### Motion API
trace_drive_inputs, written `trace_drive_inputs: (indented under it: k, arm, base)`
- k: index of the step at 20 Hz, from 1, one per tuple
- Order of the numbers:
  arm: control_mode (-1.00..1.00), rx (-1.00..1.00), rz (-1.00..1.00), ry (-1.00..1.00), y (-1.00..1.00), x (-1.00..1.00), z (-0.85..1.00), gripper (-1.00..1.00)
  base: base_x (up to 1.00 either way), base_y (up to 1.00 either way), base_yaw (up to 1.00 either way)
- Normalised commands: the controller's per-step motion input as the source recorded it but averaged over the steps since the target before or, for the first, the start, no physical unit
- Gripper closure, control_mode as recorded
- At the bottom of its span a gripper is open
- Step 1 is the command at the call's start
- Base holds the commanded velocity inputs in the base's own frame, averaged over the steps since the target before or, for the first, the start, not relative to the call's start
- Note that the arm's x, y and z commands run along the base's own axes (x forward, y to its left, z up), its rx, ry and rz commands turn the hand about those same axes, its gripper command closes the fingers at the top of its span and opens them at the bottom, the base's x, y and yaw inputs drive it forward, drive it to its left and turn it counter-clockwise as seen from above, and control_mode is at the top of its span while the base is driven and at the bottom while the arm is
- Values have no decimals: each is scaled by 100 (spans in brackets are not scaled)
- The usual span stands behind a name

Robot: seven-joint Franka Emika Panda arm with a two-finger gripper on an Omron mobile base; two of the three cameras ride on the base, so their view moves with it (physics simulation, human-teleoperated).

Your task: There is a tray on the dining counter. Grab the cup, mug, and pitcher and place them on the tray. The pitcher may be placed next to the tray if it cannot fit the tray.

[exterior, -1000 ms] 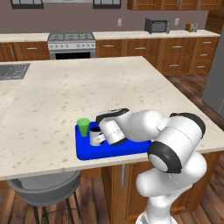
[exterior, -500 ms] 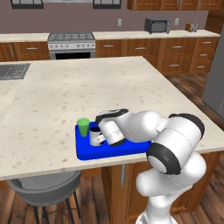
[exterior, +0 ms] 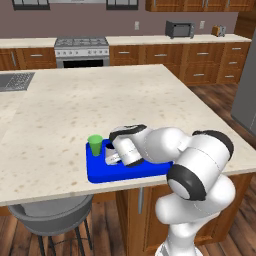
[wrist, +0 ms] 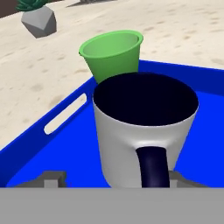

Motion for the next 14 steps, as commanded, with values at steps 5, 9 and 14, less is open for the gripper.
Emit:
trace_drive_inputs:
  k: [5, 9, 14]
  arm:
    - [-100, 0, 0, 0, 0, 0, 0, -100]
    - [-100, 0, 0, 0, 0, 2, 0, -100]
    - [-100, 0, -4, -4, 0, 0, 0, -100]
  base:
    - [0, 0, 0]
    - [0, 0, 0]
    - [0, 0, 0]
